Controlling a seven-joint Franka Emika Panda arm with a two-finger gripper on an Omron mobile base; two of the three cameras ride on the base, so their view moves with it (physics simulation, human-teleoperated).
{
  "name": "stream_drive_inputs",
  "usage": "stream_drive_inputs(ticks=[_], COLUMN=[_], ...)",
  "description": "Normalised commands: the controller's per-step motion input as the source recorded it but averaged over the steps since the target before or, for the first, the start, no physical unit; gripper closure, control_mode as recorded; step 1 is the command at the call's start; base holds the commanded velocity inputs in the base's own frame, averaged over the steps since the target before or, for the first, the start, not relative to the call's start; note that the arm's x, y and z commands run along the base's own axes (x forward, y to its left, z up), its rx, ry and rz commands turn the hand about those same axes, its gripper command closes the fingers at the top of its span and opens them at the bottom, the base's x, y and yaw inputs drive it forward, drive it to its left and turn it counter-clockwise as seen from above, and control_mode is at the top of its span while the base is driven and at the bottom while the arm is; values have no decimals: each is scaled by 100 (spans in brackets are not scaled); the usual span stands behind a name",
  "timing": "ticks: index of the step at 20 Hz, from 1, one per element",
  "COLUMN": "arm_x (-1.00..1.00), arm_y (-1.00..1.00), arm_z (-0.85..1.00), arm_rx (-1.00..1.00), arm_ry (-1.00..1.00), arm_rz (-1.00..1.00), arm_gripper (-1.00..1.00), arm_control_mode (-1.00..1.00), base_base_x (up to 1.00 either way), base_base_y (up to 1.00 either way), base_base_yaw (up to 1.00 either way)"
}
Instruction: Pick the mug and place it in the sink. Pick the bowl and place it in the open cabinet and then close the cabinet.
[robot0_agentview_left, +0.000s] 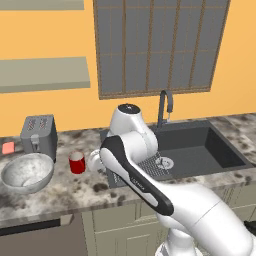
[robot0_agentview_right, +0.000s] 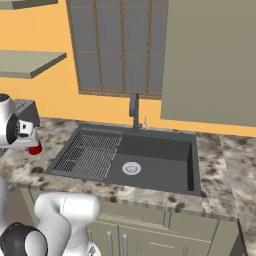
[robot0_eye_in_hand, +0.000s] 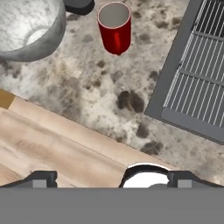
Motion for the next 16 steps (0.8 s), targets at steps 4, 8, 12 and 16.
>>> stream_drive_inputs(ticks=[4, 8, 12, 16], arm_x=[17, 25, 34, 37], arm_y=[3, 0, 9, 25], arm_z=[-16, -14, -12, -15], arm_rx=[0, 0, 0, 0], arm_ry=[-2, 0, 0, 0], arm_rz=[7, 5, 2, 0], arm_gripper=[-100, -100, -100, -100], arm_control_mode=[-100, -100, -100, -100], base_base_x=[0, 0, 0, 0], base_base_y=[0, 0, 0, 0], base_base_yaw=[0, 0, 0, 0])
